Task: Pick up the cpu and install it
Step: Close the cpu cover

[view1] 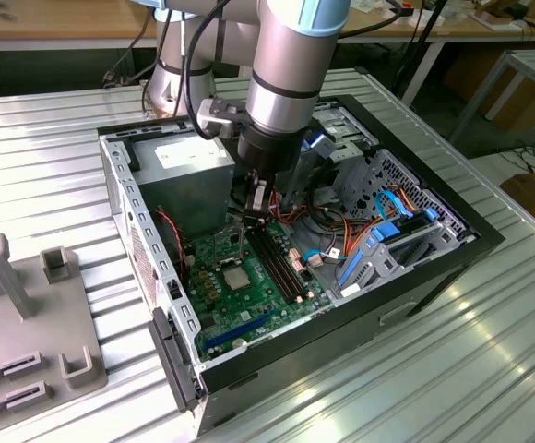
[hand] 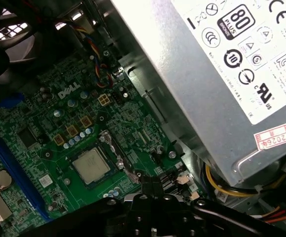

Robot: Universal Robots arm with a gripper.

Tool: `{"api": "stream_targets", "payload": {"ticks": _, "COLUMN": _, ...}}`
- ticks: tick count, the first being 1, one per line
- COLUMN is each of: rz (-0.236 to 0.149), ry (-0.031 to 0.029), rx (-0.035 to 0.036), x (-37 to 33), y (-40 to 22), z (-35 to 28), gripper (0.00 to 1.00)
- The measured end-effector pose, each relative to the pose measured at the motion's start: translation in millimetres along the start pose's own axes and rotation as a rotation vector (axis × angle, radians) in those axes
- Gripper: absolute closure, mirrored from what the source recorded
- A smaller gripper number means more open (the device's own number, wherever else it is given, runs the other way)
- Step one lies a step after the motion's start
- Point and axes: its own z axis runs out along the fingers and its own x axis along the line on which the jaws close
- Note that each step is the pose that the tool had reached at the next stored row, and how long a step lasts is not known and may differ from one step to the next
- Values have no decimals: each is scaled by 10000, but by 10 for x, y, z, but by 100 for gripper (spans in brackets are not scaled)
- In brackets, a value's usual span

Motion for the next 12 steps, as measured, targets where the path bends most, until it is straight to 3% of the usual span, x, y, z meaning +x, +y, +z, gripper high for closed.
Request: {"api": "stream_targets", "payload": {"ticks": 12, "rz": -274, "ry": -4, "rx": 15, "x": 4, "y": 4, "z": -33, "gripper": 89}}
